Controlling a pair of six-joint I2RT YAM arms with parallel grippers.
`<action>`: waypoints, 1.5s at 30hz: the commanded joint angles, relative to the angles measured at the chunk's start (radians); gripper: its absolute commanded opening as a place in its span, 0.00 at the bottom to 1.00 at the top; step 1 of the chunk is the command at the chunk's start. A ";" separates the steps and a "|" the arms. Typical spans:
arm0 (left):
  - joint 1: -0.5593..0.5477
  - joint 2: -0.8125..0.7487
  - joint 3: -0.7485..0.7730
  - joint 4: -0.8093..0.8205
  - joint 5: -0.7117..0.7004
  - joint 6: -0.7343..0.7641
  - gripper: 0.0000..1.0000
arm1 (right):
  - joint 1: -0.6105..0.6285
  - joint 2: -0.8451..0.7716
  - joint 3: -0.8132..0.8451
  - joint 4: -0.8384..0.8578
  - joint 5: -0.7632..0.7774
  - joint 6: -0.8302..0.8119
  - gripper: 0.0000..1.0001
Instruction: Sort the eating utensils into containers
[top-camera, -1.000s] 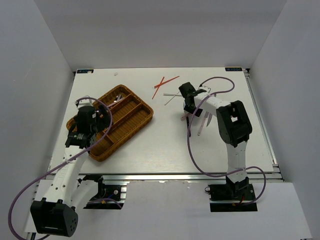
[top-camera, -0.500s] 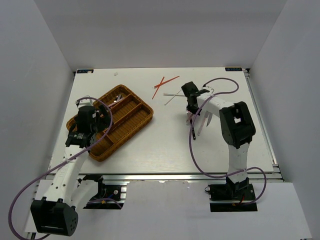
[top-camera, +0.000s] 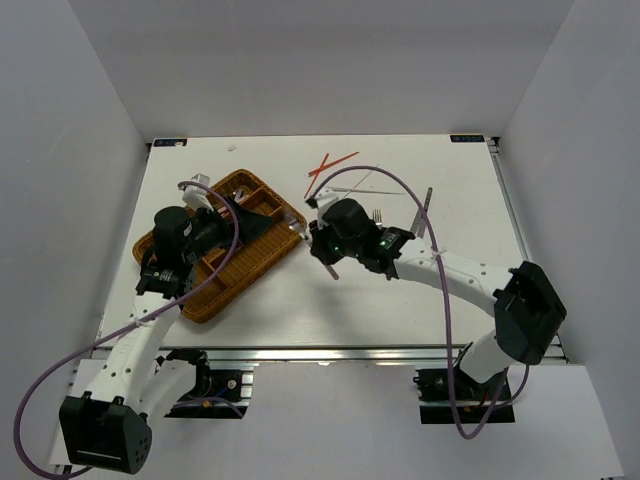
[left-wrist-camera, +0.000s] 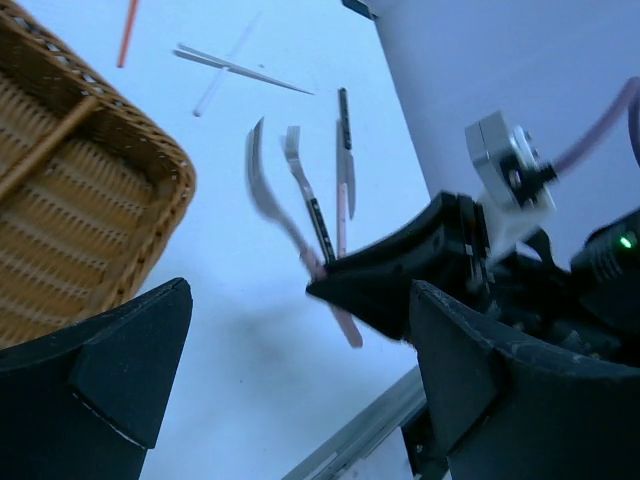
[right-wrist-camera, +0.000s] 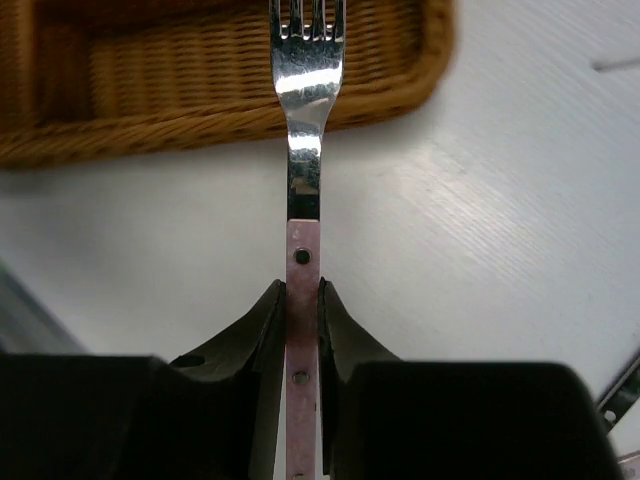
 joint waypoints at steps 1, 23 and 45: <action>-0.016 0.011 -0.021 0.143 0.053 -0.054 0.98 | 0.163 -0.074 0.152 -0.114 -0.062 -0.229 0.00; -0.023 0.079 0.049 -0.163 -0.571 -0.118 0.00 | 0.233 -0.101 0.199 -0.165 0.384 -0.116 0.89; -0.020 0.243 -0.079 0.091 -1.257 -0.761 0.00 | 0.087 -0.414 -0.090 -0.204 0.352 -0.005 0.89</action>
